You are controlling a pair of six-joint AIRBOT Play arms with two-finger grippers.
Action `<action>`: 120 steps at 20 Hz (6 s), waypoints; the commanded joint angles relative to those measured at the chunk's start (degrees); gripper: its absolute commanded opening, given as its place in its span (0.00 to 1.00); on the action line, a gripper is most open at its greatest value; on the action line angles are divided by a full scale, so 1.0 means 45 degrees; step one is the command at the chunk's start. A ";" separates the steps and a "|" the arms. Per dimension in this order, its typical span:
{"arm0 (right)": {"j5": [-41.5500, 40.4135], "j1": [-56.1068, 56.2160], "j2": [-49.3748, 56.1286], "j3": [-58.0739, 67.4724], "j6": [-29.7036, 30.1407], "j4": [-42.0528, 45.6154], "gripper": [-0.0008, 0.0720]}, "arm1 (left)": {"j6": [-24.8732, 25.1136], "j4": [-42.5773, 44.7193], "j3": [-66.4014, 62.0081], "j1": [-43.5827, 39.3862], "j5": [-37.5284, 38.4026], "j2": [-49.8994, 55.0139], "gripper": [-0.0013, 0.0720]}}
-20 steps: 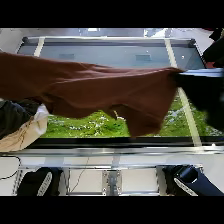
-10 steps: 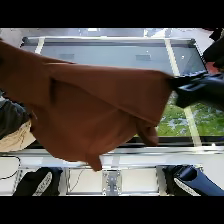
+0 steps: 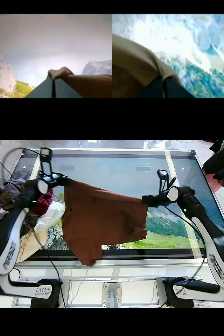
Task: Fold the shirts.
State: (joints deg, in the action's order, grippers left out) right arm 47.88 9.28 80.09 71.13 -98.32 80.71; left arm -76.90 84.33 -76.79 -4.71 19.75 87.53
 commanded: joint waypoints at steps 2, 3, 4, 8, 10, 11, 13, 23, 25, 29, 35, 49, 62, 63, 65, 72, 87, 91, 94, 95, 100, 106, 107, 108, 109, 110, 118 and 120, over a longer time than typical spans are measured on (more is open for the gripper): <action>-0.5168 -0.1069 0.1379 0.0529 0.0010 -0.2001 0.61 | 0.0034 -0.0015 -0.0019 -0.0214 -0.1855 0.1263 0.34; -0.5105 -0.1122 0.1379 0.1044 0.0010 -0.1962 0.76 | -0.0155 -0.0019 -0.0019 -0.0209 -0.1865 0.1054 0.74; -0.4522 -0.1224 0.1345 0.1642 0.0029 -0.1899 0.75 | -0.0617 -0.0010 -0.0019 -0.0170 -0.1768 0.0627 0.91; 0.1647 -0.2021 0.0661 0.4381 0.1545 0.0083 0.74 | -0.1642 0.0000 -0.0005 0.0918 0.0899 -0.2497 0.91; 0.4852 -0.2414 -0.0010 0.4770 0.2725 0.0209 0.74 | -0.2283 -0.0005 0.0243 0.2108 0.3449 -0.4075 0.90; 0.5974 -0.2458 -0.0272 0.4770 0.3215 0.0204 0.74 | -0.2846 0.0000 0.0714 0.2793 0.4707 -0.4828 0.90; 0.7378 -0.2424 -0.0559 0.4770 0.3750 -0.0151 0.74 | -0.3881 -0.0010 0.2531 0.3978 0.6654 -0.6314 0.90; 0.8296 -0.2424 -0.0563 0.4775 0.3803 -0.3235 0.74 | -0.1297 -0.4741 1.0341 0.5119 0.9908 -0.8131 0.87; 0.8840 -0.2424 -0.0563 0.4775 0.3949 -0.3235 0.74 | -0.0845 -0.5887 1.0346 0.5178 0.9607 -0.6960 0.87; 0.9729 -0.2424 -0.0568 0.4775 0.4046 -0.3230 0.74 | 0.1622 -0.9190 1.0346 0.6368 0.9481 -0.5455 0.87; 0.9729 -0.2424 -0.0563 0.4775 0.4036 -0.3274 0.74 | 0.2696 -0.9054 1.0350 0.7043 0.9709 -0.4391 0.86; 0.9938 -0.2293 -0.0568 0.4590 0.4405 -0.3827 0.74 | 0.4289 -1.1298 1.0350 0.5251 0.9190 -0.2613 0.03; 0.7980 0.2924 -0.0277 -0.0947 0.7766 -0.0787 0.98 | 0.4284 -1.1332 1.0350 0.5197 0.9340 -0.2628 0.03; 0.7825 0.3235 -0.0214 -0.0947 0.8281 -0.0466 0.98 | 0.4284 -1.1336 1.0350 0.5197 0.9340 -0.2628 0.03; 0.7325 0.3725 -0.0068 -0.0947 0.8446 0.0379 0.98 | 0.4279 -1.1336 1.0350 0.5197 0.9398 -0.2628 0.03; 0.4949 0.4585 0.0578 -0.0937 0.9355 0.2594 0.99 | 0.4279 -1.1341 1.0350 0.5197 0.9675 -0.2628 0.03; 0.4566 0.4546 0.1671 -0.0724 0.8777 0.2939 0.02 | 0.4503 -1.1788 1.0307 0.5212 0.9573 -0.2715 0.03; 0.7538 0.4197 0.1316 0.0903 0.7631 0.4663 0.02 | 0.4716 -1.2148 0.9136 0.5265 0.9651 -0.4507 0.03; 0.9602 0.4056 -0.0287 0.2739 0.7621 0.5081 0.02 | 0.4221 -1.2410 0.7339 0.5935 0.9758 -0.7257 0.03; 1.0200 0.4061 -0.1107 0.3390 0.7475 0.5047 0.02 | 0.4031 -1.2575 0.6620 0.6450 0.9758 -0.8291 0.03; 1.1283 0.4056 -0.5634 0.6747 0.5362 0.5032 0.02 | 0.3060 -1.2847 0.3215 1.0122 0.9622 -1.2264 0.03; 1.0831 0.4046 -0.7757 1.0773 0.4187 0.5236 0.02 | 0.1472 -0.7723 -0.2715 0.8388 0.9972 -1.2269 0.03; 1.0812 0.4046 -0.7839 1.0865 0.4187 0.5455 0.02 | 0.0835 -0.6071 -0.3463 0.7713 0.9991 -1.2138 0.03; 1.0822 0.4046 -0.7854 1.0865 0.4187 0.5751 0.02 | 0.0568 -0.4969 -0.3978 0.6883 1.0006 -1.1973 0.03; 1.0763 0.4046 -0.7771 1.0846 0.4163 0.6188 0.02 | 0.0559 -0.4284 -0.4260 0.5911 1.0015 -1.1764 0.03; 1.0588 0.4046 -0.7669 1.0695 0.4027 0.6679 0.02 | 0.0559 -0.4041 -0.4274 0.5047 1.0127 -1.1482 0.03; 1.0297 0.2637 -0.4357 0.6348 0.2943 0.8150 0.02 | 0.0612 -0.3886 -0.3803 0.2327 1.1069 -0.4391 0.03; 0.9379 0.0899 -0.3002 0.4896 0.2225 0.7587 0.02 | 0.0612 -0.3623 -0.3803 0.2327 1.0142 -0.2322 0.03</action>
State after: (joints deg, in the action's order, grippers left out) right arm 93.49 20.45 59.57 101.19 -84.60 115.79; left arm -74.11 65.84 -93.93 7.20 68.82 64.97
